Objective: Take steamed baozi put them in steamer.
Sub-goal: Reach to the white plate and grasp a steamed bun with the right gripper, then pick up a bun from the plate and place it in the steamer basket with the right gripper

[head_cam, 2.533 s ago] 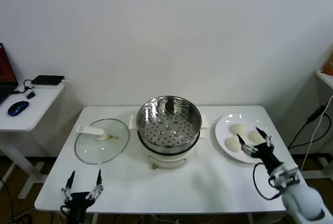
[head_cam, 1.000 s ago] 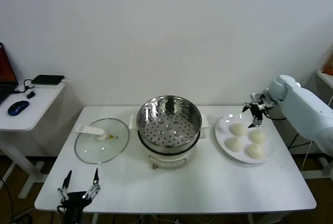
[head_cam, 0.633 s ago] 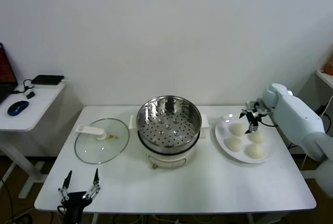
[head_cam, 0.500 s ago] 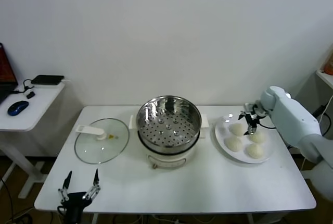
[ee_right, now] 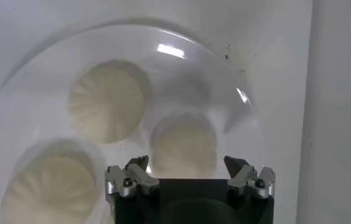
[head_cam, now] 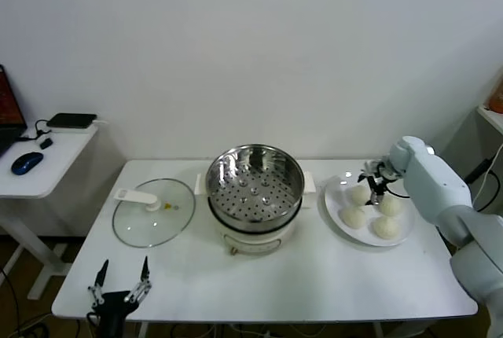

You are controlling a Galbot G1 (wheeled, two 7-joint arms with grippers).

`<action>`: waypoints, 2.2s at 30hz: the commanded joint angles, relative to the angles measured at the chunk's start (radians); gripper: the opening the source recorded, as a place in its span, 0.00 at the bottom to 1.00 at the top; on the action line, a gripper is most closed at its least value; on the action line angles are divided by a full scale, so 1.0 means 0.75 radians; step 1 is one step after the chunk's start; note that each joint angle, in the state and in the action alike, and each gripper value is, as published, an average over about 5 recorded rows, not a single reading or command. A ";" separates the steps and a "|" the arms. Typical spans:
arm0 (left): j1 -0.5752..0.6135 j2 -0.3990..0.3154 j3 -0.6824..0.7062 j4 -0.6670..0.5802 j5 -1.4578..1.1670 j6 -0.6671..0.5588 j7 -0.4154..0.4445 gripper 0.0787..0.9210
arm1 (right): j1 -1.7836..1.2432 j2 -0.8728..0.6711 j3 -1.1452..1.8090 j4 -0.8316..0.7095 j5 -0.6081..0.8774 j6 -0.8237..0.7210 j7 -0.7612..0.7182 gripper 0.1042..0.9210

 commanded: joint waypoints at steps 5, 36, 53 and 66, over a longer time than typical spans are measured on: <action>0.004 0.002 -0.001 0.005 -0.005 -0.006 -0.001 0.88 | -0.012 0.032 0.091 -0.047 -0.118 0.012 0.025 0.88; 0.008 -0.002 0.000 0.006 -0.007 -0.013 -0.005 0.88 | -0.007 0.015 0.106 0.000 -0.113 0.027 -0.004 0.73; 0.012 -0.011 -0.002 0.000 -0.002 -0.013 -0.007 0.88 | 0.084 -0.188 -0.236 0.450 0.168 0.121 -0.068 0.69; 0.011 -0.016 -0.004 0.002 0.002 -0.011 -0.005 0.88 | 0.517 -0.267 -0.638 0.797 0.412 0.296 -0.077 0.68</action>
